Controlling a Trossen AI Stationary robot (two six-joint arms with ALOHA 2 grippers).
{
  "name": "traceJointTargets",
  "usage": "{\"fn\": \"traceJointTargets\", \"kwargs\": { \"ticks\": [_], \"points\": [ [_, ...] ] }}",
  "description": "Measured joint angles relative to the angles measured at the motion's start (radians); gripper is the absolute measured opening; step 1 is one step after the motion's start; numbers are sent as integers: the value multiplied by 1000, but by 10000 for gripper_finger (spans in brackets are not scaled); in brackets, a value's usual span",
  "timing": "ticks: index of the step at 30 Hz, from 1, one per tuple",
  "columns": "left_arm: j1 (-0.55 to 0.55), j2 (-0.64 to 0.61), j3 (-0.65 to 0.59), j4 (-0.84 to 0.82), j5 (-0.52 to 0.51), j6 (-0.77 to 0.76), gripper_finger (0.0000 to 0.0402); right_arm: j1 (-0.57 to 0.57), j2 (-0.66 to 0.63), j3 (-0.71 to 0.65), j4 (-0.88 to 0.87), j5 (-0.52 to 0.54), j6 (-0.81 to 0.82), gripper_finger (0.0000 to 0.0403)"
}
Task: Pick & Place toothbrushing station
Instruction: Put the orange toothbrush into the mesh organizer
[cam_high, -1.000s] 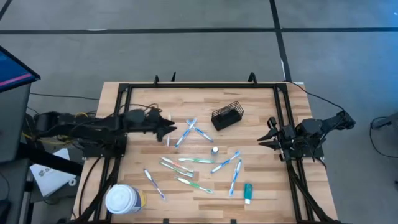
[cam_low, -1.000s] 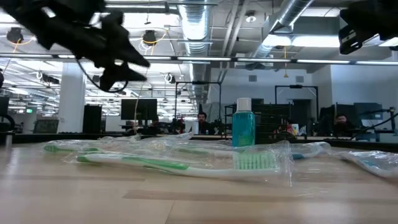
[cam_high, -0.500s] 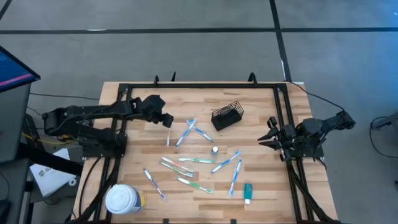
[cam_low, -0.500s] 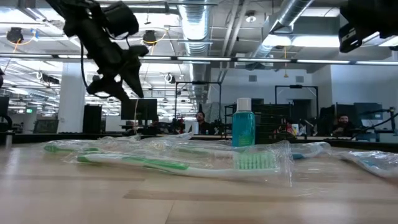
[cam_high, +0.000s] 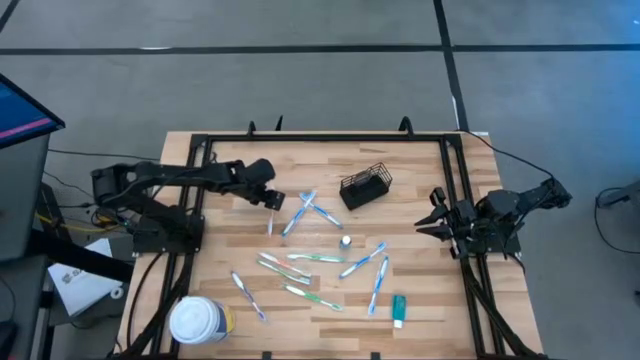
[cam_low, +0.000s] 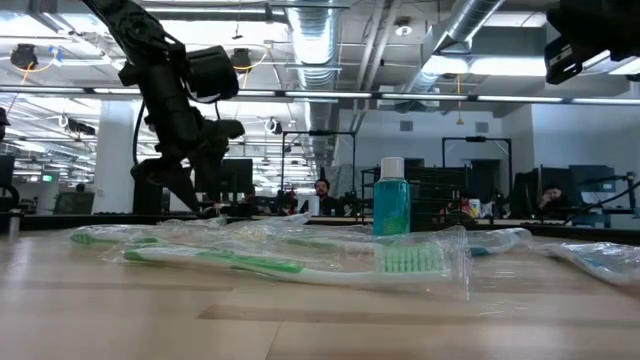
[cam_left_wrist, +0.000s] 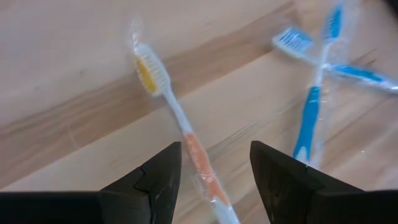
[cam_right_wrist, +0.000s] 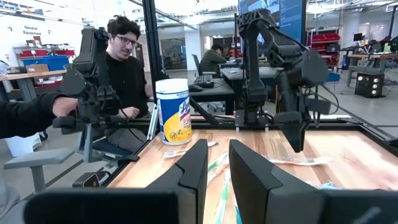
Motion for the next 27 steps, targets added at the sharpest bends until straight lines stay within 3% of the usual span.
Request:
{"fn": "traceJointTargets", "kwargs": {
  "ticks": [12,27],
  "points": [
    [-6,21,0,-19,-5,-22,186,0,0,0,-1,0,0,58],
    [-105,21,-64,-1,-43,-119,186,0,0,0,-1,0,0,58]
  ]
}}
